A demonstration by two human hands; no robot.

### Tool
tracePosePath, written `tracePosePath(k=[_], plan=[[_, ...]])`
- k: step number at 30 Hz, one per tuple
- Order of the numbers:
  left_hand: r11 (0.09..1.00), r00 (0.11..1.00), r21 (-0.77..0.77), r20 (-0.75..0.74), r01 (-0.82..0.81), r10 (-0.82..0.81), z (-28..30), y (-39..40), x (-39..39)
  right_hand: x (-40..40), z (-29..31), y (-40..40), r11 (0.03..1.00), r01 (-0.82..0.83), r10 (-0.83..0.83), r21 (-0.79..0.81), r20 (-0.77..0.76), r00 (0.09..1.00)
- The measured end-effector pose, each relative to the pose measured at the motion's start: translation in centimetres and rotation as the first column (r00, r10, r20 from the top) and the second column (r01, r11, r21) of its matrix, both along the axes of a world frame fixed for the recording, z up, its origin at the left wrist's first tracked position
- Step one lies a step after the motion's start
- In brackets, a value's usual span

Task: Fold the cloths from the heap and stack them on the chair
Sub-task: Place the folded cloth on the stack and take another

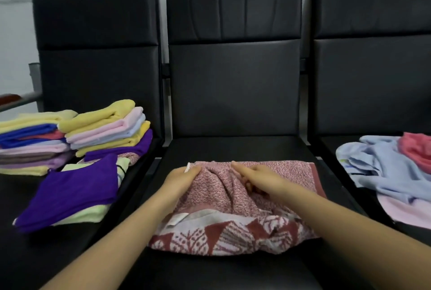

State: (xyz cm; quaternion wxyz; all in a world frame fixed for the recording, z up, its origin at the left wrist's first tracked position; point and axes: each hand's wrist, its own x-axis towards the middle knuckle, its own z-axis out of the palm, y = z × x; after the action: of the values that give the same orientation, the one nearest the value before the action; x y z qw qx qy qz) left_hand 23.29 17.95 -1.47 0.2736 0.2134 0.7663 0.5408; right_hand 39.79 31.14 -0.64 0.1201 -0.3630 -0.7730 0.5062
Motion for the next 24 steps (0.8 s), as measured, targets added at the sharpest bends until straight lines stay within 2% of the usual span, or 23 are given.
tracePosePath(k=[2, 5, 7, 8, 9, 11, 13, 15, 18, 20, 21, 22, 24], plan=[[0.995, 0.997, 0.093, 0.066, 0.031, -0.037, 0.0, 0.4, 0.6, -0.7, -0.1, 0.1, 0.992, 0.027, -0.032, -0.123, -0.033, 0.999], [0.98, 0.99, 0.197, 0.138, 0.002, -0.03, 0.6, 0.7, 1.4, -1.4, -0.1, -0.5, 0.918, 0.018, -0.084, -0.395, -0.151, 0.985], [0.956, 0.991, 0.287, 0.133, -0.055, 0.017, 1.3, 0.5, 1.3, -1.3, 0.9, -0.8, 0.851, 0.013, -0.191, -0.526, -0.286, 0.939], [0.931, 0.991, 0.355, 0.132, -0.082, 0.037, 1.8, 0.2, 1.2, -1.2, 1.7, -0.8, 0.819, 0.028, -0.286, -0.573, -0.365, 0.886], [0.899, 0.99, 0.428, 0.13, -0.097, 0.045, 2.5, -0.2, 1.1, -0.9, 2.7, -0.7, 0.803, 0.052, -0.38, -0.594, -0.443, 0.812], [0.851, 0.996, 0.519, 0.075, -0.083, 0.051, 4.2, -1.2, 1.5, 0.1, 4.7, -0.5, 0.85, 0.112, -0.445, -0.514, -0.588, 0.676], [0.828, 0.999, 0.559, 0.018, -0.045, 0.042, 5.6, -1.8, 2.0, 1.3, 6.3, -0.9, 0.917, 0.14, -0.373, -0.374, -0.676, 0.636], [0.811, 0.999, 0.585, 0.051, -0.034, 0.004, 6.5, -2.4, 3.0, 2.7, 6.9, -1.4, 0.938, 0.094, -0.314, -0.334, -0.702, 0.639], [0.879, 0.999, 0.477, 0.045, -0.01, -0.013, 5.7, -3.3, 3.6, 4.9, 6.0, -1.8, 0.954, 0.08, -0.244, -0.29, -0.592, 0.768], [0.953, 0.999, 0.301, 0.014, 0.027, -0.033, 4.1, -4.0, 3.2, 6.5, 4.3, -1.8, 0.959, 0.017, -0.142, -0.282, -0.431, 0.891], [0.982, 0.999, 0.182, 0.018, 0.039, -0.043, 3.0, -4.5, 2.9, 7.4, 3.3, -1.8, 0.962, -0.057, -0.032, -0.266, -0.318, 0.948], [0.998, 0.999, 0.05, 0.025, 0.039, -0.041, 2.0, -5.2, 2.6, 8.1, 2.4, -2.0, 0.96, -0.139, 0.097, -0.243, -0.179, 0.979], [0.984, 0.997, -0.165, 0.039, 0.071, -0.065, 0.2, -6.7, 1.8, 9.0, 1.2, -3.0, 0.948, -0.255, 0.262, -0.19, 0.014, 0.965]])
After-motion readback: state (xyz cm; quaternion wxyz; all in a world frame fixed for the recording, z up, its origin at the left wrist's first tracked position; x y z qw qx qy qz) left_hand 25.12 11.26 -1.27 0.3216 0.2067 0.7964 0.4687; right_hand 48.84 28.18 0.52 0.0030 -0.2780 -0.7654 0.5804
